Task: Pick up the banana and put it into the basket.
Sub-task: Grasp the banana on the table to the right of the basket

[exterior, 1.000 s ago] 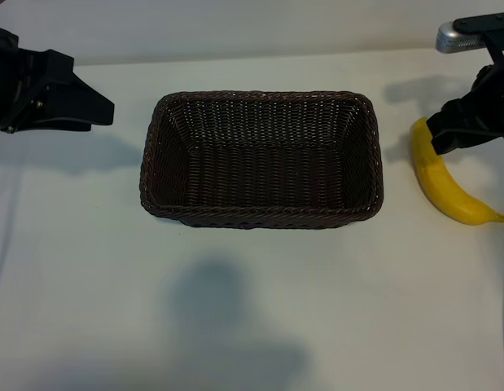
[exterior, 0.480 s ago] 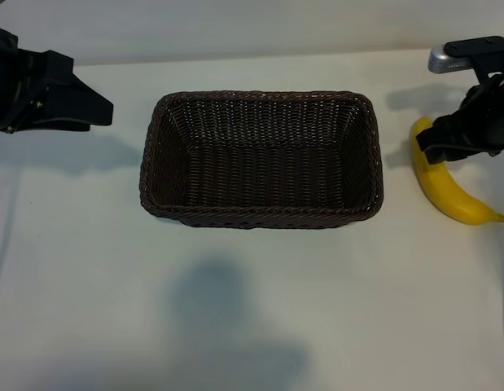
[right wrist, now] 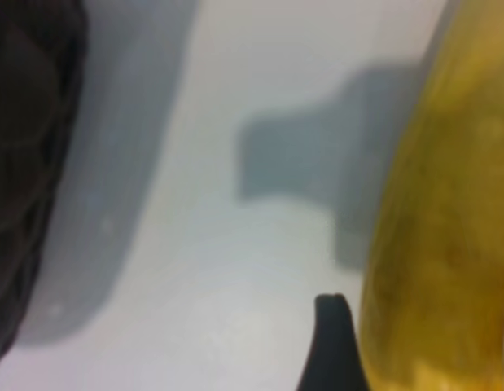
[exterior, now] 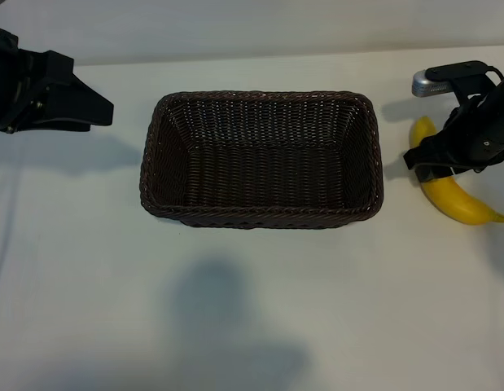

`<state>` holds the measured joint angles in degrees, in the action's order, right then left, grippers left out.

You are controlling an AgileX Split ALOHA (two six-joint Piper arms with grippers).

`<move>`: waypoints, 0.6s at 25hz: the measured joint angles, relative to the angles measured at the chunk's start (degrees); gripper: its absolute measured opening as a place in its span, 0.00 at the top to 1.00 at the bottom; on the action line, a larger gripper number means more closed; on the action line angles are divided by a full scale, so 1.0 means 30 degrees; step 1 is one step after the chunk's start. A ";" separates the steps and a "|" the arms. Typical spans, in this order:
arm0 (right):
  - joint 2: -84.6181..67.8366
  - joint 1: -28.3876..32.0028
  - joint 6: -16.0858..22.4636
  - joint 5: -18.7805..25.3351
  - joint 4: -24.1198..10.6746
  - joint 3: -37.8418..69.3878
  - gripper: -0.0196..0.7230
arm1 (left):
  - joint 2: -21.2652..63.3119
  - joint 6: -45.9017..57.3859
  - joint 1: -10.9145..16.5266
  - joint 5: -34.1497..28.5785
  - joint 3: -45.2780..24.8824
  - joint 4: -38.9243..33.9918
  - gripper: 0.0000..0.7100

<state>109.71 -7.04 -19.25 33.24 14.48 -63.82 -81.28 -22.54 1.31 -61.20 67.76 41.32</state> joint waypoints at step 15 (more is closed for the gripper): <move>0.1091 0.0000 0.0321 -0.0437 -0.0192 0.0000 0.33 | 0.0000 0.0000 0.0000 0.0000 0.0000 0.0000 0.44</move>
<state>112.98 -7.04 -18.29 31.93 13.91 -63.82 -81.28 -22.54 1.31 -61.20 67.76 41.32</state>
